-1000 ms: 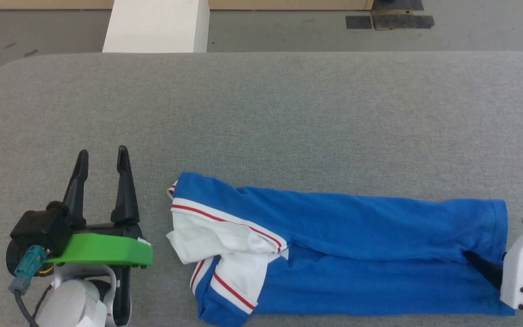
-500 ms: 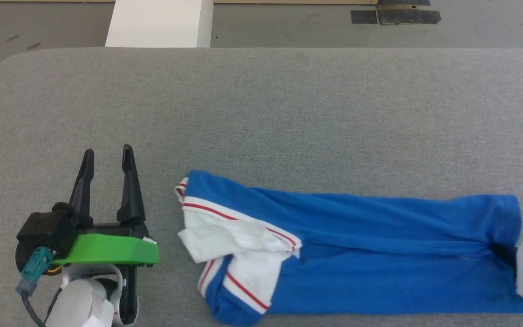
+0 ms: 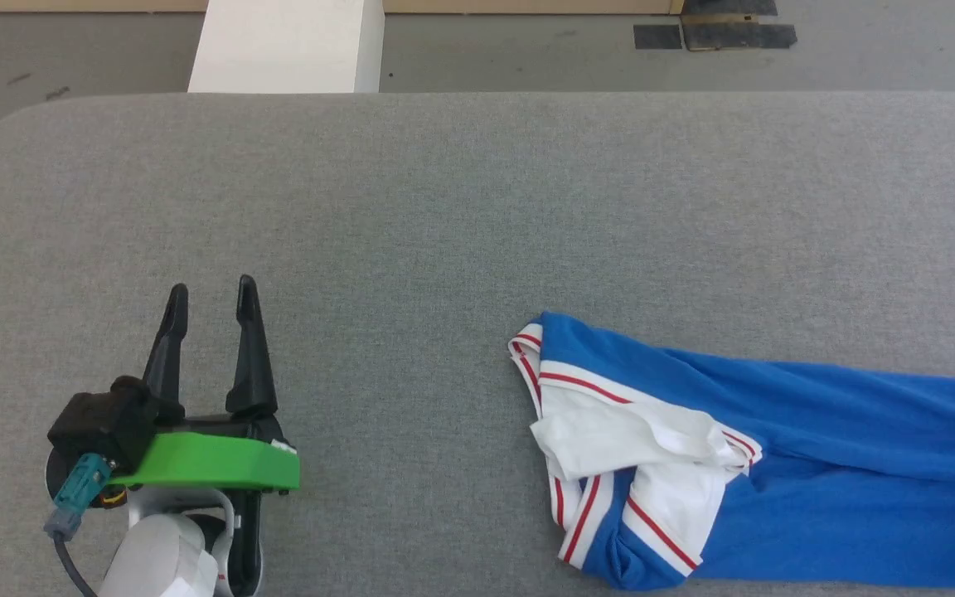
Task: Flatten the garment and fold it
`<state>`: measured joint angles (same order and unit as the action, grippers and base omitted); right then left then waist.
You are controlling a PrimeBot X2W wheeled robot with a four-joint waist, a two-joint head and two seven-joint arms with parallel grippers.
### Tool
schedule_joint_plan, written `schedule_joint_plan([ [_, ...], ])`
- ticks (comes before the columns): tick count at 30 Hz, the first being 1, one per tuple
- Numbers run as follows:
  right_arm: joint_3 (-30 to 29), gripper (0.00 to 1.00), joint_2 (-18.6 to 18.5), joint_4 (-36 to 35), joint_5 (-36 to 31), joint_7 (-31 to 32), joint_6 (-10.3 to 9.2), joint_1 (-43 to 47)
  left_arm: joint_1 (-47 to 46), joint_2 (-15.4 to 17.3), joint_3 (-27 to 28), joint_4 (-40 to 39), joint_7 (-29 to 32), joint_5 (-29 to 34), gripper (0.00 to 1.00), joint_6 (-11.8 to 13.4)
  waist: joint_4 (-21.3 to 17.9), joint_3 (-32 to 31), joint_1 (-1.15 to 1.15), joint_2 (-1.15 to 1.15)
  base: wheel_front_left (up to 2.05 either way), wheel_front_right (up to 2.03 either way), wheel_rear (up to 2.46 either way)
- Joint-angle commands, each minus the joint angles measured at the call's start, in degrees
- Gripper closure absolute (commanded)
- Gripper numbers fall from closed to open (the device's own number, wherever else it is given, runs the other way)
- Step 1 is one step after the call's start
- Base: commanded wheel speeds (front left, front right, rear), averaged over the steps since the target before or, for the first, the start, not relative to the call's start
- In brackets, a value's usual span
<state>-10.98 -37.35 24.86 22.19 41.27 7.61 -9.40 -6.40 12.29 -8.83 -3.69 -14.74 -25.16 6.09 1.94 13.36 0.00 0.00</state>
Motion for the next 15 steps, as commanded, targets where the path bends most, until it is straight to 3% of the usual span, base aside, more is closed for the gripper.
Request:
schedule_joint_plan([
  [1, 0.3, 1.00, -0.2, -0.8, -0.5, 0.8, -0.12, -0.6, 0.5, -0.3, 0.2, 0.5, -0.3, 0.8, 0.00, -0.5, -0.1, -0.9, 0.00, 0.00, 0.00, 0.00, 0.00],
  [4, 2.1, 1.00, -1.1, -5.2, 0.9, 4.8, -0.12, 1.0, 1.1, -0.6, 0.4, 1.0, -0.3, 0.8, 0.00, -0.9, -0.2, -2.0, 0.00, 0.00, 0.00, 0.00, 0.00],
  [10, 5.2, 1.00, -2.4, -23.2, 9.5, 15.3, -0.12, 7.0, 2.5, -0.7, 1.3, 0.8, -0.3, 1.1, 0.00, -1.3, -0.4, -3.8, 0.00, 0.00, 0.00, 0.00, 0.00],
  [14, 5.9, 1.00, 0.0, -34.7, 14.8, 20.2, -0.12, 9.4, 3.7, -0.9, 2.0, 0.4, -0.3, 1.2, 0.00, -1.5, -0.5, -4.3, 0.00, 0.00, 0.00, 0.00, 0.00],
  [15, 8.4, 1.00, 3.2, -40.0, 16.5, 20.7, -0.12, 8.9, 4.2, -1.3, 1.9, 0.6, -0.3, 1.2, 0.00, -1.9, -0.2, -4.3, 0.00, 0.00, 0.00, 0.00, 0.00],
])
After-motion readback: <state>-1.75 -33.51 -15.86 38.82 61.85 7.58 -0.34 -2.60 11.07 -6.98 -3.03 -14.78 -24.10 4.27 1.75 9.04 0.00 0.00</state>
